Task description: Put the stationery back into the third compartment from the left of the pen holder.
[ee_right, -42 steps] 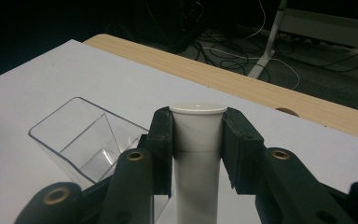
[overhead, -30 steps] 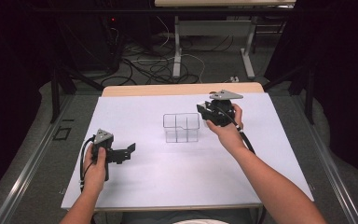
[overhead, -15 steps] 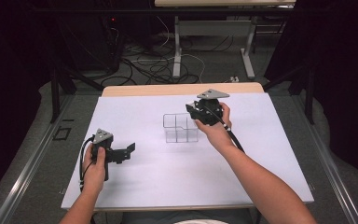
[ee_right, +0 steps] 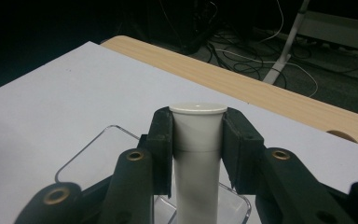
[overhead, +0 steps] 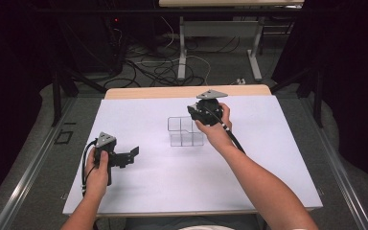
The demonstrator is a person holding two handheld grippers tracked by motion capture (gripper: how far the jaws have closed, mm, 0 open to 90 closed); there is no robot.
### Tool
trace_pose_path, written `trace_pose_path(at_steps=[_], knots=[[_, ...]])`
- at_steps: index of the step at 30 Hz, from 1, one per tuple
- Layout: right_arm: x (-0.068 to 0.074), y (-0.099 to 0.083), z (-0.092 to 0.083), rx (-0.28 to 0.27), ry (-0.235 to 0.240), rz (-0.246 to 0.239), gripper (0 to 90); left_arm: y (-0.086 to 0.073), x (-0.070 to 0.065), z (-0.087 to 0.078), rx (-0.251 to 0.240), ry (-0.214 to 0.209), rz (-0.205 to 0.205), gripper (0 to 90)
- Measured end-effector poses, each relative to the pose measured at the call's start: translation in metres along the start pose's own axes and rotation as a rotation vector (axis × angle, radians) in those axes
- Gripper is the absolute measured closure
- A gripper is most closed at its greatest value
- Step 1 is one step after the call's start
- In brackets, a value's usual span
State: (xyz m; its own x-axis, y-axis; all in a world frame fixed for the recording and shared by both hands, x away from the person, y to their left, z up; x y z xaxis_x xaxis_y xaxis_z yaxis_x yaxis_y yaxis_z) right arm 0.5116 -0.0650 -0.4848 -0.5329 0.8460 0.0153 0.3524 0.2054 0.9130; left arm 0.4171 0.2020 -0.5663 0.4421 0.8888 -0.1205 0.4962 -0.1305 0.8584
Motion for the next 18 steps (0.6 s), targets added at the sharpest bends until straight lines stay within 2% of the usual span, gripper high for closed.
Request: trace_pose_path(at_steps=[11, 18], knots=[[-0.001, -0.008, 0.008, 0.037, -0.011, 0.006, 66.8, 0.000, 0.000, 0.000, 0.000, -0.001, -0.002, 0.6], [-0.001, -0.013, 0.010, 0.040, -0.012, 0.001, 66.8, 0.000, 0.000, 0.001, -0.003, 0.000, -0.005, 0.6]])
Point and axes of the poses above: each handheld gripper's, and its own axes: z roughly forward along the jaws, y roughly out of its top, x roughly to its left, the point moved 8 cm from there along z, roughly forward along the jaws, and after that the axes turned 3 degrees about -x, right-handed, at the moved point
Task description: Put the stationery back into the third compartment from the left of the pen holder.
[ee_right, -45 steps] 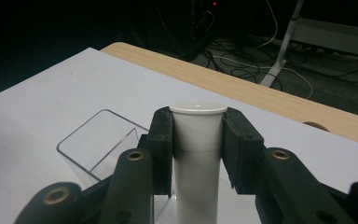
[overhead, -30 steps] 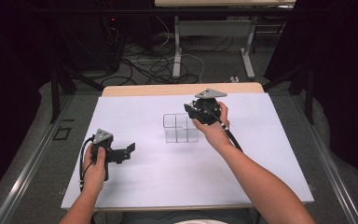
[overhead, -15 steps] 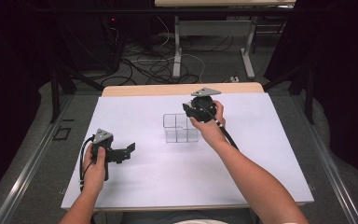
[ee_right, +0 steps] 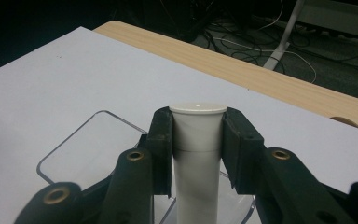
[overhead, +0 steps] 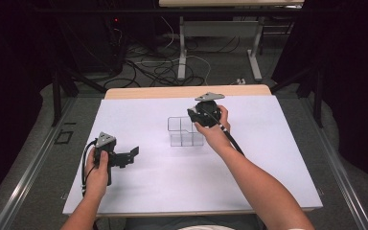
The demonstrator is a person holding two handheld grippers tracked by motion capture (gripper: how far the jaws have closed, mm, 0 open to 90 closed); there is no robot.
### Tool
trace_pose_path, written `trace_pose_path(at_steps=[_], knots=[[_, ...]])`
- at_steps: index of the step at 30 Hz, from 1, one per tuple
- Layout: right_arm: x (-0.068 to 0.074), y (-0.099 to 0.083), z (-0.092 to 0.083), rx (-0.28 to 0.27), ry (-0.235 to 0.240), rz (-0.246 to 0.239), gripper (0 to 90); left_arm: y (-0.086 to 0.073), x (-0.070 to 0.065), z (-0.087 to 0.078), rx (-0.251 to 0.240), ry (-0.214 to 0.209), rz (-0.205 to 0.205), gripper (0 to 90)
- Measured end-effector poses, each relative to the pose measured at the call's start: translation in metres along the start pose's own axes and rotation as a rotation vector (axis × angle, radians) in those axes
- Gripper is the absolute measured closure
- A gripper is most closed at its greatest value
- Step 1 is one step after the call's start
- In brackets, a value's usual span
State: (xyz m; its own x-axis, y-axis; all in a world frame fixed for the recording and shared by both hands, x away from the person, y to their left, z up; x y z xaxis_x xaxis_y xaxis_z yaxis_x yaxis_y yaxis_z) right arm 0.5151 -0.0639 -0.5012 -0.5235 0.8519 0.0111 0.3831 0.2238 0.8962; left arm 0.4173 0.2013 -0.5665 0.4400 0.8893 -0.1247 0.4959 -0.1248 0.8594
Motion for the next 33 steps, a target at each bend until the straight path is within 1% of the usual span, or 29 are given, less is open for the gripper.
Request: trace_pose_path(at_steps=[2, 5, 7, 14, 16, 17, 22, 23, 25, 28, 29, 32, 33], knots=[[0.000, -0.003, 0.001, 0.010, 0.002, -0.001, 66.7, 0.000, 0.000, 0.000, -0.002, -0.001, 0.000, 0.6], [0.001, -0.005, 0.001, 0.013, 0.002, 0.007, 66.8, 0.000, 0.000, 0.000, -0.001, 0.001, 0.001, 0.6], [0.001, -0.006, 0.001, 0.014, 0.004, -0.002, 66.7, 0.000, 0.000, 0.000, -0.001, 0.001, -0.001, 0.6], [0.002, -0.006, 0.001, 0.012, 0.006, -0.003, 66.7, 0.001, 0.000, 0.000, -0.001, 0.001, 0.001, 0.6], [0.003, -0.008, 0.001, 0.024, 0.009, -0.002, 66.7, 0.000, 0.001, -0.001, 0.002, 0.001, 0.006, 0.6], [0.002, -0.008, 0.001, 0.018, 0.008, -0.008, 66.6, 0.000, 0.001, 0.000, 0.000, 0.001, 0.002, 0.6], [0.002, -0.012, -0.001, 0.032, 0.011, -0.008, 65.6, 0.000, 0.001, -0.001, 0.000, 0.002, 0.002, 0.6], [0.002, -0.014, -0.002, 0.047, 0.020, 0.000, 62.6, 0.000, 0.001, -0.001, 0.004, 0.002, 0.006, 0.6], [0.003, -0.014, -0.003, 0.046, 0.032, 0.003, 54.4, 0.000, 0.001, -0.001, 0.005, 0.002, 0.005, 0.6], [0.002, -0.014, -0.007, 0.043, 0.032, 0.008, 43.0, 0.000, 0.001, 0.000, 0.005, 0.002, 0.005, 0.6], [0.003, -0.014, -0.008, 0.043, 0.037, 0.021, 39.7, 0.000, 0.001, 0.000, 0.005, 0.002, 0.005, 0.6], [0.001, -0.013, -0.013, 0.030, 0.032, 0.023, 33.7, 0.000, 0.001, 0.000, 0.004, 0.003, 0.004, 0.6], [0.001, -0.013, -0.015, 0.026, 0.035, 0.035, 31.4, 0.000, 0.001, 0.000, 0.004, 0.003, 0.004, 0.6]])
Point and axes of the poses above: each handheld gripper's, and its own axes: z roughly forward along the jaws, y roughly out of its top, x roughly to its left, the point moved 8 cm from there along z, roughly forward along the jaws, and after that the axes turned 3 degrees about -x, right-handed, at the moved point
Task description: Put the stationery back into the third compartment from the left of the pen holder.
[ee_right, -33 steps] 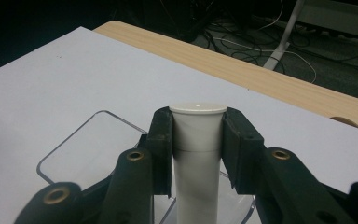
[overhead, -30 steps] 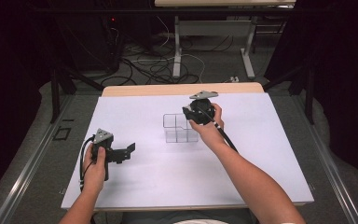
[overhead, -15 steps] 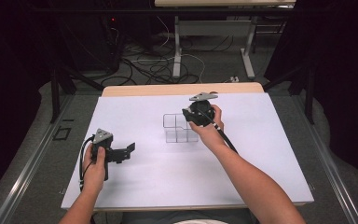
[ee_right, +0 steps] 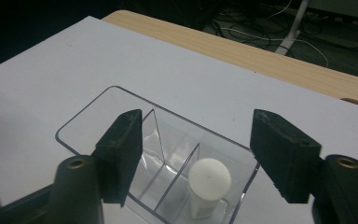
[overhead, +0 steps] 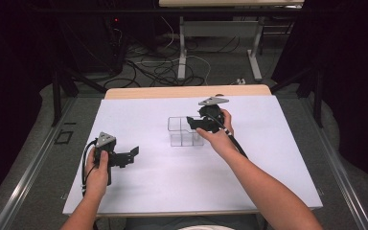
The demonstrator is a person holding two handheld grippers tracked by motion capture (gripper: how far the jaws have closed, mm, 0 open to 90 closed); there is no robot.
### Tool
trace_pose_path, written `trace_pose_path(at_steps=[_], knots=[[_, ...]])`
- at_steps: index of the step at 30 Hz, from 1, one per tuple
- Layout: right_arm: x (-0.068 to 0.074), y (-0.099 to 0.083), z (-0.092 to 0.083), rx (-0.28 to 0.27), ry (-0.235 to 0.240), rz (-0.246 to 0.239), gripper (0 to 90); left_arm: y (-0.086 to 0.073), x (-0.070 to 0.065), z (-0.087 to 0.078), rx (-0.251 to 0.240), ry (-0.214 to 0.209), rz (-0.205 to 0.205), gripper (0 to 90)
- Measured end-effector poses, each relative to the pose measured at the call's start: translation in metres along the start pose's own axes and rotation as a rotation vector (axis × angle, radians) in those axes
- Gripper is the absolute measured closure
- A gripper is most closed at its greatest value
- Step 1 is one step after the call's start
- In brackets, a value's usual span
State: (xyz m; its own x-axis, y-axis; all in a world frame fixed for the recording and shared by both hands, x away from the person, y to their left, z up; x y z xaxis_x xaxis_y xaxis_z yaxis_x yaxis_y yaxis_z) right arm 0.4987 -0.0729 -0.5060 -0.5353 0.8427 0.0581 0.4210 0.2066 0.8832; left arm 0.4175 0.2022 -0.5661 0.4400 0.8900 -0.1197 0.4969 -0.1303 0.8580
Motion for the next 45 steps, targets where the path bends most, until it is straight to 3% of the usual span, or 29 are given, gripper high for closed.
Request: trace_pose_path(at_steps=[7, 21, 32, 42, 45], knots=[[-0.016, -0.001, -0.013, 0.016, -0.033, 0.036, 15.4, 0.000, 0.001, 0.000, 0.001, 0.003, -0.003, 0.6], [-0.059, -0.008, -0.042, 0.022, -0.095, 0.070, 8.8, 0.000, 0.003, -0.002, -0.001, 0.008, -0.011, 0.6], [-0.098, -0.031, -0.061, 0.036, -0.170, 0.100, 6.1, -0.001, 0.006, -0.002, -0.002, 0.015, -0.013, 0.6], [-0.118, -0.061, -0.067, 0.058, -0.179, 0.124, 1.6, -0.001, 0.007, -0.002, -0.009, 0.020, -0.024, 0.6], [-0.123, -0.071, -0.069, 0.070, -0.202, 0.106, 0.0, -0.001, 0.007, -0.002, -0.009, 0.022, -0.026, 0.6]])
Point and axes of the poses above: each handheld gripper's, and its own axes: z roughly forward along the jaws, y roughly out of its top, x roughly to its left, the point moved 8 cm from there along z, roughly forward along the jaws, and after that the axes turned 3 degrees about -x, right-handed, at the moved point
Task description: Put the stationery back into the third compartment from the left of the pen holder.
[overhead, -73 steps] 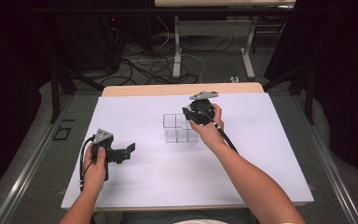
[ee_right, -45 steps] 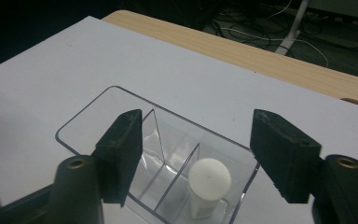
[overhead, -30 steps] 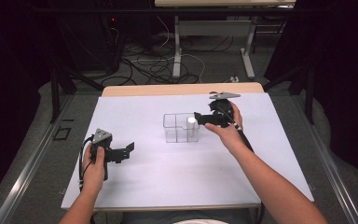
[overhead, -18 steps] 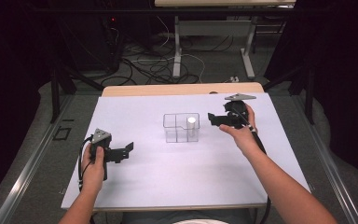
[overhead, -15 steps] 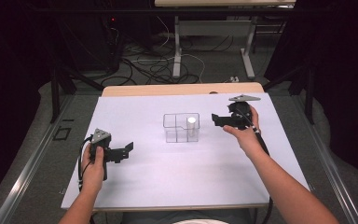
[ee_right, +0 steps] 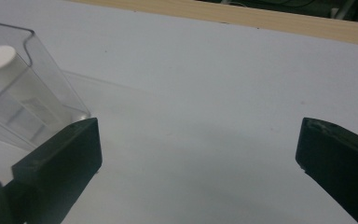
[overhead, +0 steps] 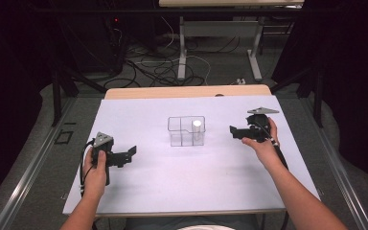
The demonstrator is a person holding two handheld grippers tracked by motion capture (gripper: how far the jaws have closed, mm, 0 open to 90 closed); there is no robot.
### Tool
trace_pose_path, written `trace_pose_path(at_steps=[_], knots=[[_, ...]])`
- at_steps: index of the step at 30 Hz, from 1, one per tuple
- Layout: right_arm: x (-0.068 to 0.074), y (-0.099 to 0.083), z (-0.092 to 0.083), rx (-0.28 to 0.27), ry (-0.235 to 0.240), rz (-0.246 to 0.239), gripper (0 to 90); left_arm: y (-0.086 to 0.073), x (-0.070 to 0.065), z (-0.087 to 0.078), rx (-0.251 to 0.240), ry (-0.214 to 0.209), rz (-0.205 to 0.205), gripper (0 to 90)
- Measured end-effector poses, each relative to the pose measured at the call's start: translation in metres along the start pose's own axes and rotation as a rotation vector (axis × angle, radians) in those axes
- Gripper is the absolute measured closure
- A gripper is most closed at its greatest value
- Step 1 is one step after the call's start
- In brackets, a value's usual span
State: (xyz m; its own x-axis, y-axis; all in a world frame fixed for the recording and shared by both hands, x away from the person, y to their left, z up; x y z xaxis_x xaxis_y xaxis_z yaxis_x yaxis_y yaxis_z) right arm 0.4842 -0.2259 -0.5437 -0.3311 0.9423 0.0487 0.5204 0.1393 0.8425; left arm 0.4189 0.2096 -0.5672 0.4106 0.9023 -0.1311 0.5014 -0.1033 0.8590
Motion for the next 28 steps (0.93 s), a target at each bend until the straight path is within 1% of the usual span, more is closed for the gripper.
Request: trace_pose_path(at_steps=[4, 7, 11, 15, 16, 17, 20, 22, 28], knots=[[-0.008, -0.011, 0.000, 0.009, -0.012, 0.012, 0.0, -0.001, 0.001, 0.000, 0.003, 0.001, 0.001, 0.6], [-0.013, -0.018, -0.001, 0.008, 0.000, 0.036, 0.0, -0.001, 0.001, 0.000, 0.003, 0.000, 0.001, 0.6], [-0.021, -0.027, -0.002, 0.008, -0.002, 0.060, 0.0, -0.001, 0.001, 0.001, 0.007, 0.001, -0.005, 0.6], [-0.029, -0.036, -0.002, 0.006, -0.021, 0.065, 0.0, -0.001, 0.002, 0.001, 0.004, 0.002, -0.004, 0.6], [-0.030, -0.039, -0.002, 0.014, -0.022, 0.084, 0.0, -0.001, 0.002, 0.001, 0.004, 0.003, -0.003, 0.6], [-0.031, -0.040, -0.001, 0.017, -0.017, 0.089, 0.0, -0.001, 0.003, 0.000, 0.007, 0.002, -0.003, 0.6], [-0.035, -0.044, -0.002, 0.022, -0.026, 0.088, 0.0, -0.001, 0.003, 0.001, 0.008, 0.003, -0.003, 0.6], [-0.034, -0.046, -0.001, 0.026, -0.021, 0.100, 0.0, -0.001, 0.003, 0.002, 0.008, 0.002, -0.002, 0.6], [-0.034, -0.050, 0.000, 0.036, -0.027, 0.092, 0.0, -0.001, 0.004, 0.003, 0.010, 0.002, -0.001, 0.6]])
Point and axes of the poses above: each handheld gripper's, and its own axes: z roughly forward along the jaws, y roughly out of its top, x roughly to its left, the point moved 8 cm from there along z, roughly forward along the jaws, and after that the axes turned 3 degrees about -x, right-handed, at the moved point
